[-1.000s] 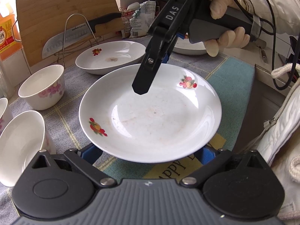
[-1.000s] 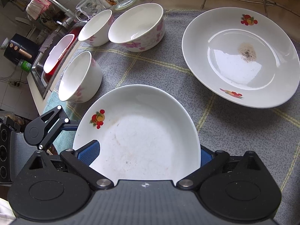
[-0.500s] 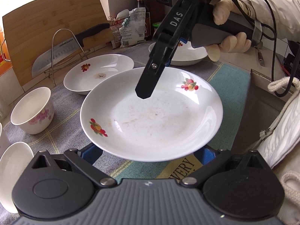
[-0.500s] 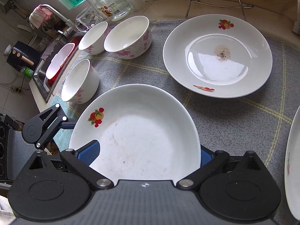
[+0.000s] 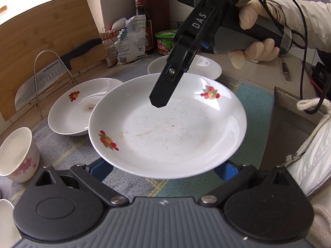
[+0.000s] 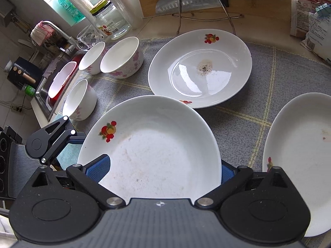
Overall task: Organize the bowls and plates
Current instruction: 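Carry the held plate with the right gripper over another fruit-decal plate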
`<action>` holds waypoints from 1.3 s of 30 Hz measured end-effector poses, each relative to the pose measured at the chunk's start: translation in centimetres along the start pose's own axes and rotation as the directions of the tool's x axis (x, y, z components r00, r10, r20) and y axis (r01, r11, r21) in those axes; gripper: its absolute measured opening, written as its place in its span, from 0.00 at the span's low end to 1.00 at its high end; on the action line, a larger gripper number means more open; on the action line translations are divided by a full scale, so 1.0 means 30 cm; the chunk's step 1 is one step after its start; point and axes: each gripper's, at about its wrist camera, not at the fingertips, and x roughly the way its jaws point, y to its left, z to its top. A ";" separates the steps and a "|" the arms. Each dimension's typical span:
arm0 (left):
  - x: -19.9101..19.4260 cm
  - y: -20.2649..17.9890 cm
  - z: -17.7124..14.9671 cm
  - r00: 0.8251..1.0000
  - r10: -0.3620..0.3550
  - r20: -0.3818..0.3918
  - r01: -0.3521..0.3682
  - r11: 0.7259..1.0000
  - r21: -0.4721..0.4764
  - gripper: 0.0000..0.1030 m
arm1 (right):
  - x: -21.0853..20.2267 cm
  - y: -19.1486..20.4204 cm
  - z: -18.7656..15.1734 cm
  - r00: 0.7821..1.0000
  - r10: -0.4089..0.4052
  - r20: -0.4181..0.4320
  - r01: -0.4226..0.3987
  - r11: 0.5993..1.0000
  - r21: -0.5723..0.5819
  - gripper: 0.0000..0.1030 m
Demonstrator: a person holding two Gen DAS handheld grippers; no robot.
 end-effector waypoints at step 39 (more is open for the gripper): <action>0.321 -0.131 0.293 0.997 -0.075 -0.008 0.075 0.995 0.063 0.98 | -0.249 -0.435 -0.119 0.992 -0.063 0.112 0.051 0.992 0.115 1.00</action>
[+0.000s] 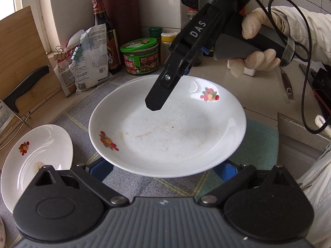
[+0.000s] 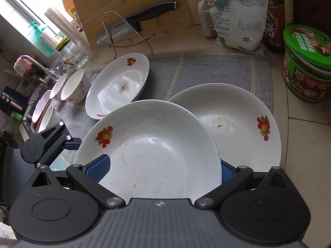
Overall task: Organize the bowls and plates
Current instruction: 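Carry the held plate with the right gripper over another fruit-decal plate, then lower the held plate with the right gripper onto the other plate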
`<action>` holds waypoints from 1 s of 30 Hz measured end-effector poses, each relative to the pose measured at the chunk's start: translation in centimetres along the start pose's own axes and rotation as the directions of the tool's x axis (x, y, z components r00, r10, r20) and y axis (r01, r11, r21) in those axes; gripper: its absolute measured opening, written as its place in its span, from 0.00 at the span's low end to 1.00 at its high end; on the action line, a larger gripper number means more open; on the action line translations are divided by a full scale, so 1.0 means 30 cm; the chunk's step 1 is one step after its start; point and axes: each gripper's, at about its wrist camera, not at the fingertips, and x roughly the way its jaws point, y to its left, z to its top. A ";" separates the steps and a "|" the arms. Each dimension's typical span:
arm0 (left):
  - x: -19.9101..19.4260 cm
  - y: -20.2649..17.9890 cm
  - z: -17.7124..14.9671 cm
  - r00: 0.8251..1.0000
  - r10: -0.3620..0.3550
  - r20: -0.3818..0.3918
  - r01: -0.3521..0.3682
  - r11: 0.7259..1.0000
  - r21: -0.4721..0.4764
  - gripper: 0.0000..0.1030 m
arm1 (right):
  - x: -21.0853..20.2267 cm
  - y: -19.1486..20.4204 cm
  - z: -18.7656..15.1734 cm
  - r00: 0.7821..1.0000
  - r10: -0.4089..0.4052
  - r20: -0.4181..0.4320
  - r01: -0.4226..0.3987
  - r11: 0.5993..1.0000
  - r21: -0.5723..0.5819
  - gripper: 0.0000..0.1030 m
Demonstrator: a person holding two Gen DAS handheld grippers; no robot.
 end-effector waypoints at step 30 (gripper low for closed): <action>0.094 0.051 0.046 0.999 -0.016 -0.034 0.016 1.000 -0.023 0.98 | 0.052 -0.141 0.027 1.000 -0.004 -0.010 0.005 0.999 0.052 1.00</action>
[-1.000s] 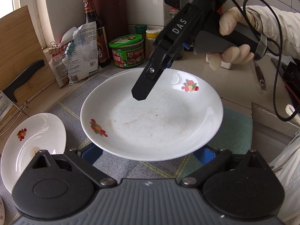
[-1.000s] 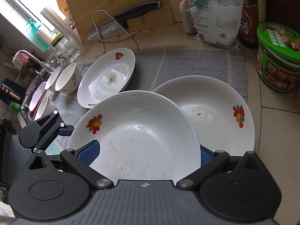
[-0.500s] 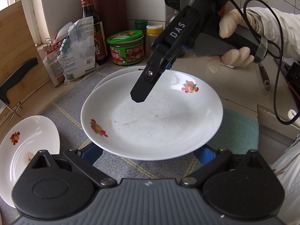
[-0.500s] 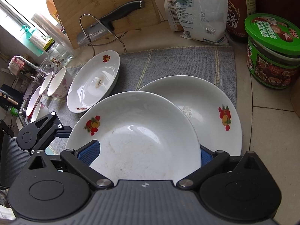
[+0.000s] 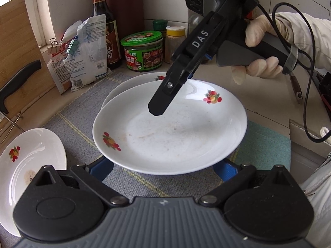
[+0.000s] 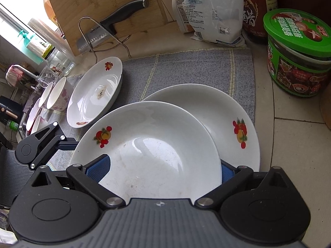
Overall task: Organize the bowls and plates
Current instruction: 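Lower the held plate with the right gripper onto the other plate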
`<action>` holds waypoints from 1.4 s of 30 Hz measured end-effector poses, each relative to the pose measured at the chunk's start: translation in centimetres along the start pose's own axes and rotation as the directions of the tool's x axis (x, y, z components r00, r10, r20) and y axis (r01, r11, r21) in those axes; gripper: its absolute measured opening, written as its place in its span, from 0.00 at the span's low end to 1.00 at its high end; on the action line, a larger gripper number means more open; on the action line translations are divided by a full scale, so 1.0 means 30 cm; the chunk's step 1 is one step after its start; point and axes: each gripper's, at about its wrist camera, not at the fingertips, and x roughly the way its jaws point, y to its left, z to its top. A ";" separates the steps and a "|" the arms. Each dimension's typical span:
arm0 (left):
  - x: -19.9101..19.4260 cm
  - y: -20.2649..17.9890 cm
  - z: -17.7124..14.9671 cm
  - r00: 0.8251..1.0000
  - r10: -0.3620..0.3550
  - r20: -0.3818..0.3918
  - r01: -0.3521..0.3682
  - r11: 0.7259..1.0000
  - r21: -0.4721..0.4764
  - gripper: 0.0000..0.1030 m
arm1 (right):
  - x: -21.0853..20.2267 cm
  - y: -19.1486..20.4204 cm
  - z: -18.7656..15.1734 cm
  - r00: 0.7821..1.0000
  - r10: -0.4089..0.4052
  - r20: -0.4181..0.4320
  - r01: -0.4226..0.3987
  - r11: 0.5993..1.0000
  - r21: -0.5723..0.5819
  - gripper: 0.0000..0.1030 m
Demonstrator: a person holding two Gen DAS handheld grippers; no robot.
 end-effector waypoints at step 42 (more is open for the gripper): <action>0.052 0.033 0.028 1.000 0.021 -0.019 -0.020 0.997 0.069 0.98 | -0.053 -0.032 -0.056 0.999 -0.032 0.022 0.030 0.997 0.066 1.00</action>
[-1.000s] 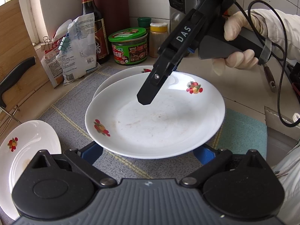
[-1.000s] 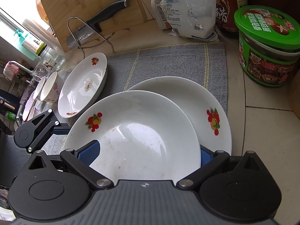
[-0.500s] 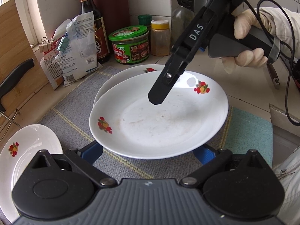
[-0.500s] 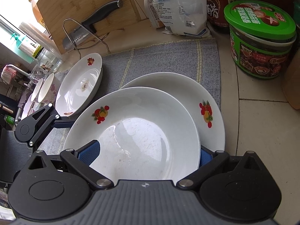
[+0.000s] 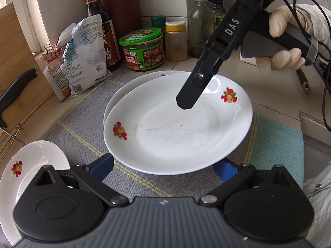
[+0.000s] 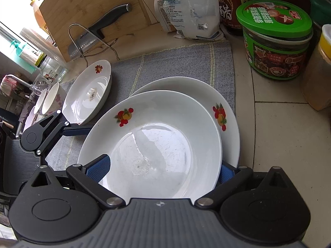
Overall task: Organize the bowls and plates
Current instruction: 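Lower the held plate with the right gripper onto the other plate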
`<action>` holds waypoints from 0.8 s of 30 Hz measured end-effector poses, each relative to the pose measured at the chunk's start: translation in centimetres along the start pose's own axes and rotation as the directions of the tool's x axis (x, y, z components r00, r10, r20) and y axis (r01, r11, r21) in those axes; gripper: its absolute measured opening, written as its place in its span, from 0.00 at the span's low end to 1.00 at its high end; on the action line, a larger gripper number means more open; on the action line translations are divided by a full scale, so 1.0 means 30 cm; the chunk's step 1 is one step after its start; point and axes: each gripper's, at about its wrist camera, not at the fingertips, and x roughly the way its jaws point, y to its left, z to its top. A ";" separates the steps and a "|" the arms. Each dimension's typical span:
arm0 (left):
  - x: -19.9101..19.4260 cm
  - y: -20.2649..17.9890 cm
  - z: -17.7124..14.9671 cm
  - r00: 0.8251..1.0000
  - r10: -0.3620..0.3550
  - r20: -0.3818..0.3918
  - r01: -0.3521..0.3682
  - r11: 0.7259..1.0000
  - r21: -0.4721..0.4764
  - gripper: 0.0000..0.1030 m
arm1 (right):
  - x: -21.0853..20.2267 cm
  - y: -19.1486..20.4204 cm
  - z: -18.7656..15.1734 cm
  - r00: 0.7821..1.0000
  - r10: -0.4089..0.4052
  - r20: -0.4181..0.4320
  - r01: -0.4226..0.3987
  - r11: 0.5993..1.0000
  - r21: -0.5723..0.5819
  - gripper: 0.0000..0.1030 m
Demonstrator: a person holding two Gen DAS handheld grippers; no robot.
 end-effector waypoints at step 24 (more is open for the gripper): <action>0.000 -0.018 0.014 0.999 0.028 0.014 -0.028 0.998 -0.053 0.98 | -0.035 0.035 -0.035 0.996 -0.081 0.037 0.081 0.997 -0.002 1.00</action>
